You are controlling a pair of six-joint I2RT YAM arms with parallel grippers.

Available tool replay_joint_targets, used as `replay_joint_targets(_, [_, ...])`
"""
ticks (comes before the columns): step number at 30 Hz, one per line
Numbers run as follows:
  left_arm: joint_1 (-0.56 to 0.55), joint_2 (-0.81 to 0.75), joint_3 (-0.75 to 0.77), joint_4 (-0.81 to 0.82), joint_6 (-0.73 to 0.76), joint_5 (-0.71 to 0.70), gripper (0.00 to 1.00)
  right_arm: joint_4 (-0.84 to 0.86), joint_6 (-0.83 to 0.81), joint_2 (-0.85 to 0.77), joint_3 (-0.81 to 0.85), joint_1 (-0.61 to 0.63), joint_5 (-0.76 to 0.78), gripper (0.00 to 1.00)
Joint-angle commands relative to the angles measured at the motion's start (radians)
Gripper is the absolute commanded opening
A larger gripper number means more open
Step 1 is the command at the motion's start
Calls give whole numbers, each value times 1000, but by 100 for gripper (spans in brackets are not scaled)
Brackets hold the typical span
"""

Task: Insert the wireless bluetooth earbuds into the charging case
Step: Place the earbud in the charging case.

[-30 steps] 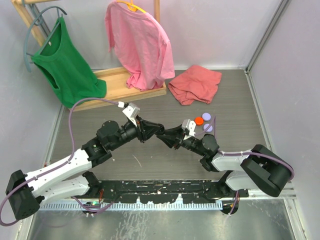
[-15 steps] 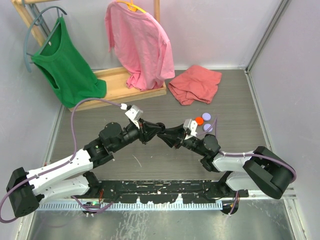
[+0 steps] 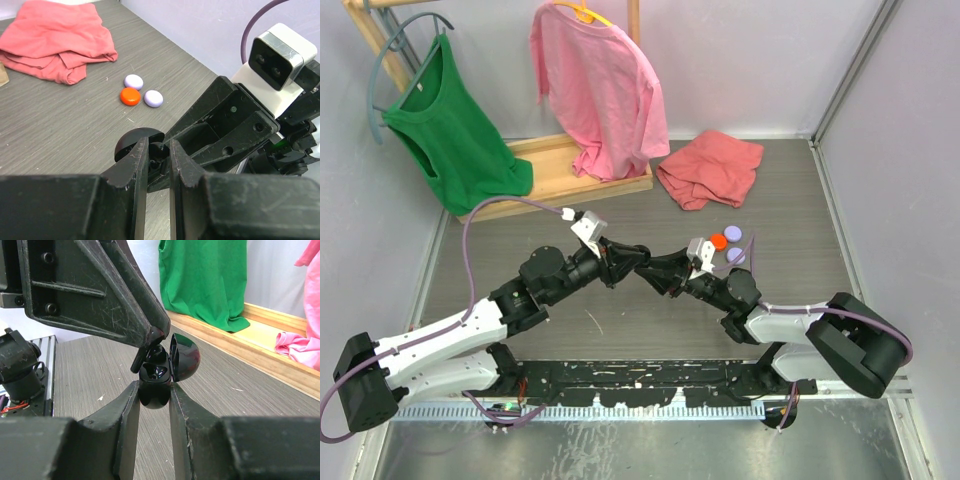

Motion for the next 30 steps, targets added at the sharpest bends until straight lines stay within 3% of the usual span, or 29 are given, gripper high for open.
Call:
replay_joint_targets(1, [-4,-17,8,102,35,-46,11,89,-8,-29,6,7,-6,1])
replay_joint_targets(30, [-7,-27,-25,98,15,-36,12,88,-21,-49,-3,7,6,1])
